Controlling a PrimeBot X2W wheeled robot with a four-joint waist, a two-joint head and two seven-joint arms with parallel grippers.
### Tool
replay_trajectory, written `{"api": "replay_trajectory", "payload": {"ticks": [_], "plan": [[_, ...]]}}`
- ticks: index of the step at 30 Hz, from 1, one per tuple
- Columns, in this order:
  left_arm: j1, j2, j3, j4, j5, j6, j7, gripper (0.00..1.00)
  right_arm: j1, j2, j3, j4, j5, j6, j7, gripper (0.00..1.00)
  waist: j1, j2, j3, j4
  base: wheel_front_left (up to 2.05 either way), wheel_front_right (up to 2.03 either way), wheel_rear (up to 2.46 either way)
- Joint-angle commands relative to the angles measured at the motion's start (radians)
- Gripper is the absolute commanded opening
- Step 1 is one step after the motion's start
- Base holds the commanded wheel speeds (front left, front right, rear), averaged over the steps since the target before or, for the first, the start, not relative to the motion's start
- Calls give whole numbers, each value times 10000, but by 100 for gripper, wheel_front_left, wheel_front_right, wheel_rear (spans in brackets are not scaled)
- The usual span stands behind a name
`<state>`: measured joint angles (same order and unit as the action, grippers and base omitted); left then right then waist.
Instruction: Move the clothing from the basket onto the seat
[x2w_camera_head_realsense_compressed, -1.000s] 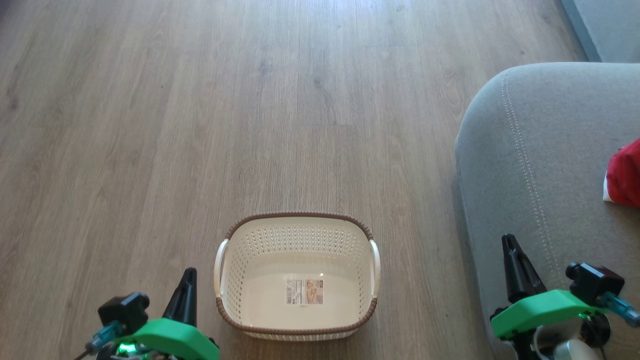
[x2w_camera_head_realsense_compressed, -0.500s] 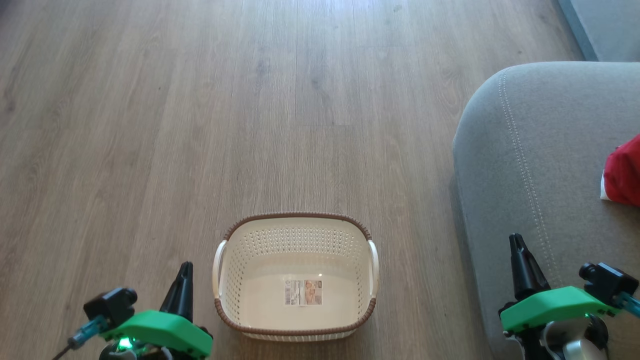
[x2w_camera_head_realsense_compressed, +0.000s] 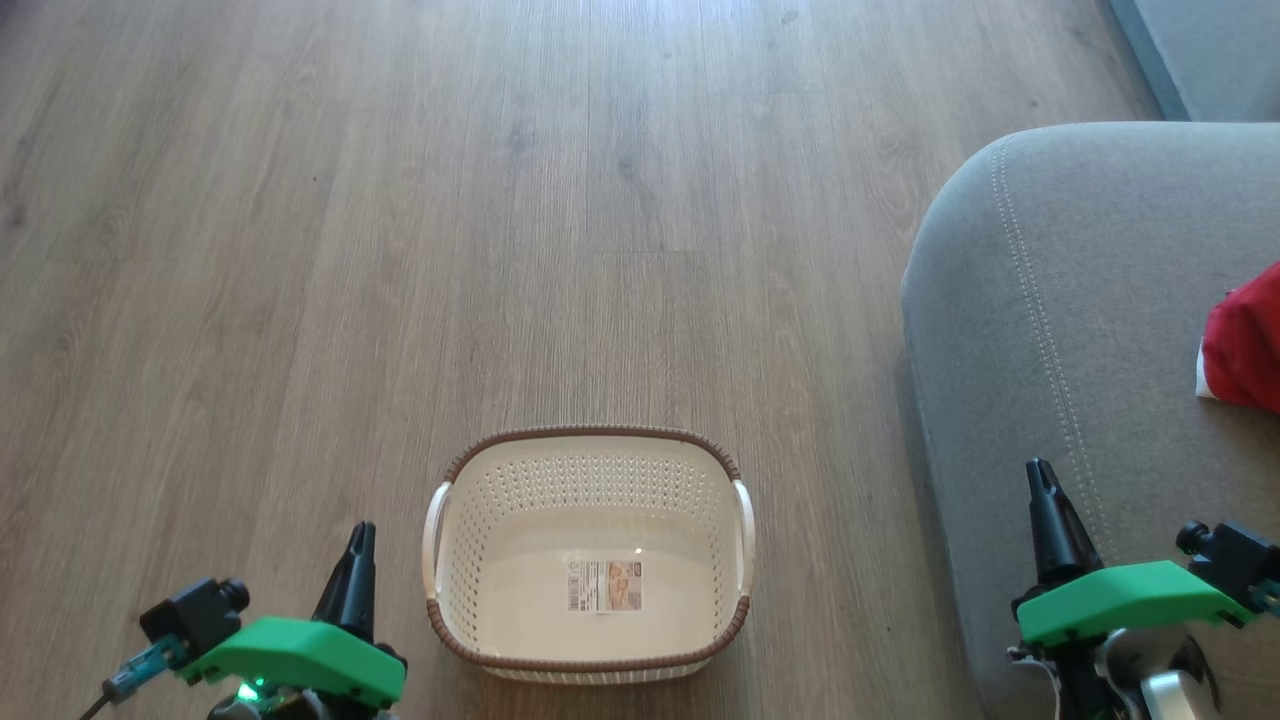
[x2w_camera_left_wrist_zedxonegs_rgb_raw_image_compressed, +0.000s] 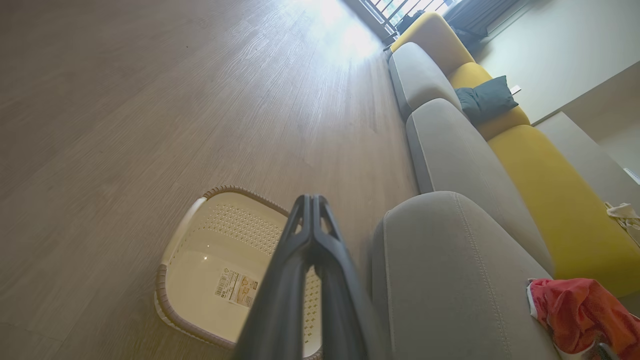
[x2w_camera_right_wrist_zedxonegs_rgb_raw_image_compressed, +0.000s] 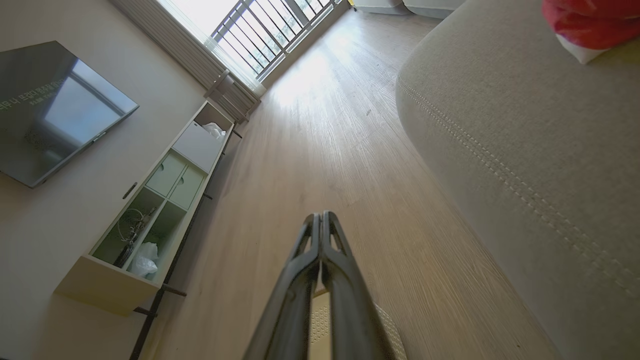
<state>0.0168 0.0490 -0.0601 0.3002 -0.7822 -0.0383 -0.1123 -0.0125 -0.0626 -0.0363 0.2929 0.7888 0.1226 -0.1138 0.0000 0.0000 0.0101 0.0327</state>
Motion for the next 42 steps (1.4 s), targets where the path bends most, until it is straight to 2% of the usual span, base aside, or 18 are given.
{"api": "replay_trajectory", "payload": {"ticks": [1,42], "plan": [[-573,8,303,-375,-351,-90,95,0,-478,14,-25,-352,380,34,95,0,0,0,-2,-9,0,0,0],[-952,11,1108,-471,-4786,-558,1306,0,-744,61,-430,-425,4774,60,1303,0,0,0,-40,-188,0,0,0]]}}
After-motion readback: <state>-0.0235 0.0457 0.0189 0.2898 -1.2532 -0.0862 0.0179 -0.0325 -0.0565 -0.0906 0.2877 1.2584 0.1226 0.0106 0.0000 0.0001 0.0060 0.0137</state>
